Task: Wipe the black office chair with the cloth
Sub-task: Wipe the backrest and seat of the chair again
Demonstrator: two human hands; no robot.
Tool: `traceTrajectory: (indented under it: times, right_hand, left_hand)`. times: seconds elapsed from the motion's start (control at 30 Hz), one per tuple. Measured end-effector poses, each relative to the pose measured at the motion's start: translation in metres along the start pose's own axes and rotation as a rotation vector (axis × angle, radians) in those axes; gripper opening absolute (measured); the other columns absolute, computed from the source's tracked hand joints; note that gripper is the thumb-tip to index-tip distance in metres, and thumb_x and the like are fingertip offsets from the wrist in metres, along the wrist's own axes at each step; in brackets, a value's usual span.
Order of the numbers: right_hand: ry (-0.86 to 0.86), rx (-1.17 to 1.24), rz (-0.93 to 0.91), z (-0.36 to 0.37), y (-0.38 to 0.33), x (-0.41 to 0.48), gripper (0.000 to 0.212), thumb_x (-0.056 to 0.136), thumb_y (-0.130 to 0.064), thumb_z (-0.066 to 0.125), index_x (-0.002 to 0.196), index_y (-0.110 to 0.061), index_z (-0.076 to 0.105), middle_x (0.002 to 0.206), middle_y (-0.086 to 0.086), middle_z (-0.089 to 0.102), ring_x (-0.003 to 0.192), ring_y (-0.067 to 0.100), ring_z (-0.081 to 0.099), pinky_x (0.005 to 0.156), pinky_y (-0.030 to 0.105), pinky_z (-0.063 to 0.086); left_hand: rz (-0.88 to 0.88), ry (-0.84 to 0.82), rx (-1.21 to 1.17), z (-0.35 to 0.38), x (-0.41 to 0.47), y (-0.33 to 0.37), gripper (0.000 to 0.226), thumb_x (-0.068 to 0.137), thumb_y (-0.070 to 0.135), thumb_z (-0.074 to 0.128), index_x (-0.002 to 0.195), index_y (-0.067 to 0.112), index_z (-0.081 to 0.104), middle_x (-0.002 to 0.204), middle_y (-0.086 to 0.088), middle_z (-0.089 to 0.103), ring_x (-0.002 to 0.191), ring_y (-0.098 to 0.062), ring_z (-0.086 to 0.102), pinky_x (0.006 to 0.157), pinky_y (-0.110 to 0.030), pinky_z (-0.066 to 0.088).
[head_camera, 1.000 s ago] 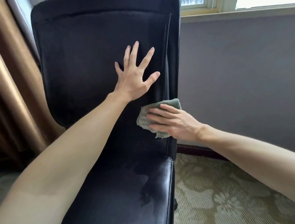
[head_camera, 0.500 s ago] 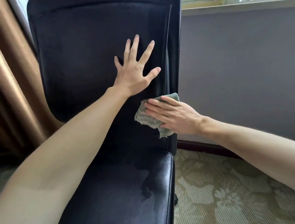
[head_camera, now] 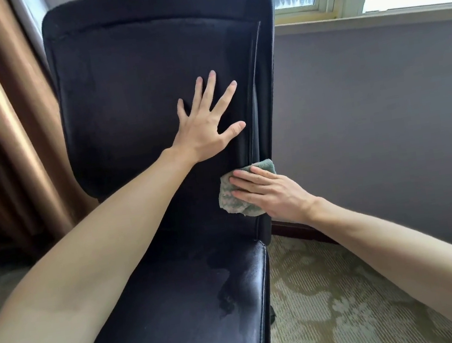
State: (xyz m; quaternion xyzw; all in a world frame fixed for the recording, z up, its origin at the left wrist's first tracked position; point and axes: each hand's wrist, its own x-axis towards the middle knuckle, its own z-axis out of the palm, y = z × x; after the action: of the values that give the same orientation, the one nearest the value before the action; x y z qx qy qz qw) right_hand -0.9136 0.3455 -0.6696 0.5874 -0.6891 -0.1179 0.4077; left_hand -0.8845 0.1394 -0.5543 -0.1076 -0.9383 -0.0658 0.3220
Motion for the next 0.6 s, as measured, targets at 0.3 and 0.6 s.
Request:
traceTrajectory:
  times: [0.3,0.6]
  right_hand:
    - [0.365,0.335,0.383,-0.05,0.05,0.0,0.037,0.091,0.007,0.054,0.127,0.0,0.06,0.138,0.017,0.053,0.131,0.03,0.048,0.11,0.049,0.038]
    - [0.688,0.757,1.211,-0.072,0.065,0.052,0.036,0.093,-0.015,0.06,0.129,-0.019,0.061,0.135,-0.003,0.057,0.124,0.003,0.052,0.112,0.029,0.037]
  left_hand:
    - [0.003,-0.017,-0.033,-0.006,0.0,-0.004,0.066,0.098,0.055,0.039,0.153,0.043,0.005,0.162,0.004,-0.016,0.149,-0.019,-0.016,0.115,-0.062,-0.001]
    - [-0.002,-0.036,-0.057,-0.008,-0.001,-0.002,0.066,0.098,0.055,0.039,0.152,0.045,0.003,0.162,0.005,-0.017,0.148,-0.018,-0.018,0.115,-0.061,-0.003]
